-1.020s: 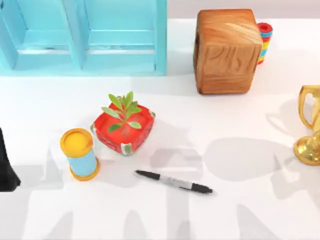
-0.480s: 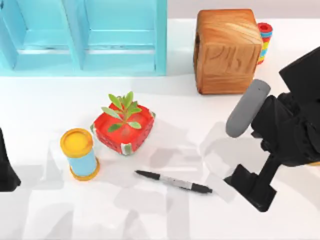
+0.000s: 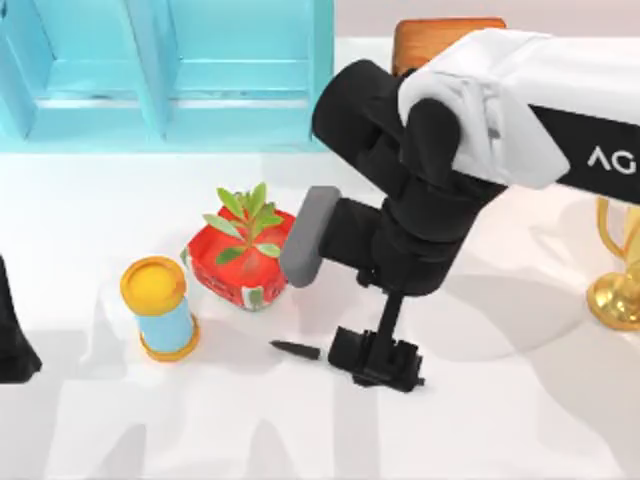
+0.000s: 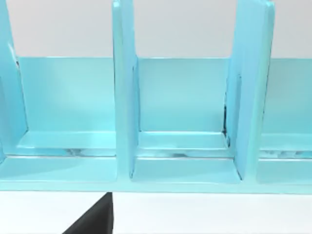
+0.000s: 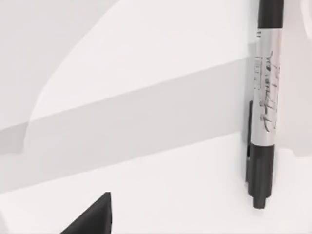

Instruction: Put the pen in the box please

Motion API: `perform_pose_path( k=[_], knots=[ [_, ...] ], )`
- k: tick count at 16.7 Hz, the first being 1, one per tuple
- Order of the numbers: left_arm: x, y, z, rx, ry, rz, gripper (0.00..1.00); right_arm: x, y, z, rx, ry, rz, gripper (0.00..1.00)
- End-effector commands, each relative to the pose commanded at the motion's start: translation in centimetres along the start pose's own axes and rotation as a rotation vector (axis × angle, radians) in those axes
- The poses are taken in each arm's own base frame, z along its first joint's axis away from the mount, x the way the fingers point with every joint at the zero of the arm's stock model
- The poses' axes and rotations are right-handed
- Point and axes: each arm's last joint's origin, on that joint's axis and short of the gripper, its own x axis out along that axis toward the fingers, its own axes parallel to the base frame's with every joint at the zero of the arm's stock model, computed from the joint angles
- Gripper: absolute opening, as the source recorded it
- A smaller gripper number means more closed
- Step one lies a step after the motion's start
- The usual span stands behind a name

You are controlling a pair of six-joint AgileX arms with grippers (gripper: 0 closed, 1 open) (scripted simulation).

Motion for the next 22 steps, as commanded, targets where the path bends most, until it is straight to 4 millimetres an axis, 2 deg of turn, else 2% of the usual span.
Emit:
perform_pose_path(
  k=[4,8,15,17,22],
  knots=[
    [0.0,0.0,0.0,0.0,0.0,0.0,1.0,1.9,-2.4,2.4,-0.007,0.102,0.042,1.0],
    [0.0,0.0,0.0,0.0,0.0,0.0,1.0,2.8,-4.1,3.3,0.0,0.152,0.062,1.0],
    [0.0,0.0,0.0,0.0,0.0,0.0,1.0,3.0,-4.0,3.4,-0.003,0.155,0.064,1.0],
    [0.0,0.0,0.0,0.0,0.0,0.0,1.0,4.3,-4.0,3.3,0.002,0.164,0.069,1.0],
    [0.0,0.0,0.0,0.0,0.0,0.0,1.0,9.7,-3.9,2.8,-0.003,0.141,0.056,1.0]
  ],
)
